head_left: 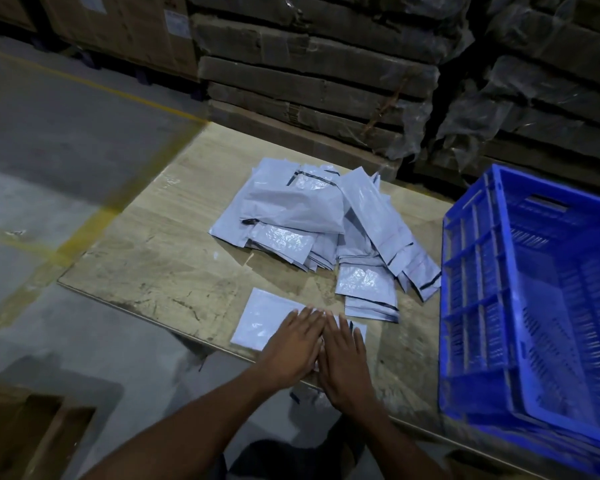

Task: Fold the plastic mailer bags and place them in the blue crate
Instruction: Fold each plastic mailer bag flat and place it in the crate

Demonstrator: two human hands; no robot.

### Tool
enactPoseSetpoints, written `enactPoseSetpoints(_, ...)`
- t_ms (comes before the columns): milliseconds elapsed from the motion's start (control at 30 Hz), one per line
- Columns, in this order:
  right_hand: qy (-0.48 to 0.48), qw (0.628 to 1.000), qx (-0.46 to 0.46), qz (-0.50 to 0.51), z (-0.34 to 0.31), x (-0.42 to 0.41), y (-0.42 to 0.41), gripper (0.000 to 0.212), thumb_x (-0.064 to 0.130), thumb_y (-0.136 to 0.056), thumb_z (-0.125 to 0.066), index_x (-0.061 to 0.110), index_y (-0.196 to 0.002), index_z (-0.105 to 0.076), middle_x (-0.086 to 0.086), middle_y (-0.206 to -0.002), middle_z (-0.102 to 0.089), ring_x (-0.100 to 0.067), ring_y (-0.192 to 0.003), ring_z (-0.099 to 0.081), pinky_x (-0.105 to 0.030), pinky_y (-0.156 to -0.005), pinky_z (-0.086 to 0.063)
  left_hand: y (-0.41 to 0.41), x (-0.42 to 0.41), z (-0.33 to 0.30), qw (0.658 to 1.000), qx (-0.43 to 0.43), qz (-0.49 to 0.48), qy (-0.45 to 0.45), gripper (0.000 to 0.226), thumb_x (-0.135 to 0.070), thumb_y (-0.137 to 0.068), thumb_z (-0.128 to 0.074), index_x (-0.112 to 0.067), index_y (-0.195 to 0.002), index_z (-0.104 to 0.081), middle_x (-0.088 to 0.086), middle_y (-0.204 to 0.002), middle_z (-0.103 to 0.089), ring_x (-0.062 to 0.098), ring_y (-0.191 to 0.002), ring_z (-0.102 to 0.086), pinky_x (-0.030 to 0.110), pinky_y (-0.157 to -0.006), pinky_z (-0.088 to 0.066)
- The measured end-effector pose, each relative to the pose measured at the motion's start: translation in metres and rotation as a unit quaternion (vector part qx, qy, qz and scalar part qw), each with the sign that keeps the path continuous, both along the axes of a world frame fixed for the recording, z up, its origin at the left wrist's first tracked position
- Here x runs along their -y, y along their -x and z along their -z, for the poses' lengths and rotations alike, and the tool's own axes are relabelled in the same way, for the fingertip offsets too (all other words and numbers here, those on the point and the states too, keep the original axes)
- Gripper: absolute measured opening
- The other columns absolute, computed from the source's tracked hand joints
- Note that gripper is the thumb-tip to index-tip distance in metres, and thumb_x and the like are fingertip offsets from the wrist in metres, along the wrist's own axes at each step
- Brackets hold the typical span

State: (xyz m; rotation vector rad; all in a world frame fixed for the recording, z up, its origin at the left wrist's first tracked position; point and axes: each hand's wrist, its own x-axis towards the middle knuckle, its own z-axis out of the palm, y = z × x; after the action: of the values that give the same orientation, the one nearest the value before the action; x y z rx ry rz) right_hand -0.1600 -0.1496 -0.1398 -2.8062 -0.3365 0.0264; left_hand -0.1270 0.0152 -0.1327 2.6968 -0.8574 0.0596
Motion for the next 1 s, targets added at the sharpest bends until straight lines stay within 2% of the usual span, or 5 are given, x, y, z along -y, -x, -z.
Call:
enactPoseSetpoints(67, 0.038, 0.999, 0.014, -0.005, 0.0, 0.001, 0.003, 0.054, 0.031, -0.108, -0.024, 0.015, -0.159, -0.026, -0.001, -0.168, -0.017, -0.022, -0.155, -0.01, -0.05, -0.122, -0.015, 0.005, -0.001, 0.007, 0.999, -0.01, -0.028, -0.028, 0.057, -0.031, -0.1, -0.036, -0.008, -0.15, -0.051, 0.007, -0.155, -0.052, 0.026, -0.146, -0.046, 0.046, -0.118, -0.03)
enactPoseSetpoints(167, 0.061, 0.998, 0.017, 0.014, -0.004, -0.003, 0.004, 0.055, 0.035, -0.108, -0.019, 0.015, -0.159, -0.026, -0.002, -0.167, -0.021, -0.022, -0.155, -0.012, -0.052, -0.122, -0.018, 0.006, -0.004, 0.011, 0.998, -0.017, -0.031, -0.047, 0.063, -0.031, -0.098, -0.037, -0.01, -0.158, -0.039, 0.005, -0.164, -0.039, 0.024, -0.153, -0.033, 0.046, -0.12, -0.022)
enactPoseSetpoints(433, 0.078, 0.997, 0.008, 0.025, -0.011, -0.003, 0.006, 0.057, 0.039, -0.105, -0.032, 0.024, -0.159, -0.026, -0.001, -0.169, -0.012, -0.025, -0.156, -0.006, -0.054, -0.121, -0.019, 0.008, -0.016, 0.012, 0.997, 0.0, -0.057, -0.056, 0.061, -0.038, -0.104, -0.037, -0.012, -0.159, -0.038, 0.006, -0.169, -0.027, 0.026, -0.157, -0.024, 0.046, -0.122, -0.023)
enactPoseSetpoints(600, 0.075, 0.997, -0.001, 0.02, -0.011, -0.002, 0.006, 0.057, 0.041, -0.105, -0.028, 0.024, -0.16, -0.026, -0.002, -0.169, -0.011, -0.026, -0.156, -0.006, -0.055, -0.12, -0.02, 0.007, -0.028, 0.01, 0.995, -0.004, -0.059, -0.074, 0.063, -0.045, -0.105, -0.039, -0.018, -0.162, -0.033, 0.003, -0.171, -0.022, 0.03, -0.158, -0.019, 0.048, -0.124, -0.02)
enactPoseSetpoints(1000, 0.092, 0.996, -0.015, 0.016, -0.012, -0.001, 0.005, 0.059, 0.042, -0.105, -0.032, 0.024, -0.161, -0.021, -0.003, -0.169, -0.006, -0.027, -0.156, -0.001, -0.056, -0.12, -0.019, 0.001, -0.064, 0.009, 0.989, -0.047, -0.096, -0.1, 0.086, -0.069, -0.098, -0.04, -0.014, -0.163, -0.028, 0.002, -0.172, -0.017, 0.029, -0.159, -0.015, 0.049, -0.124, -0.018)
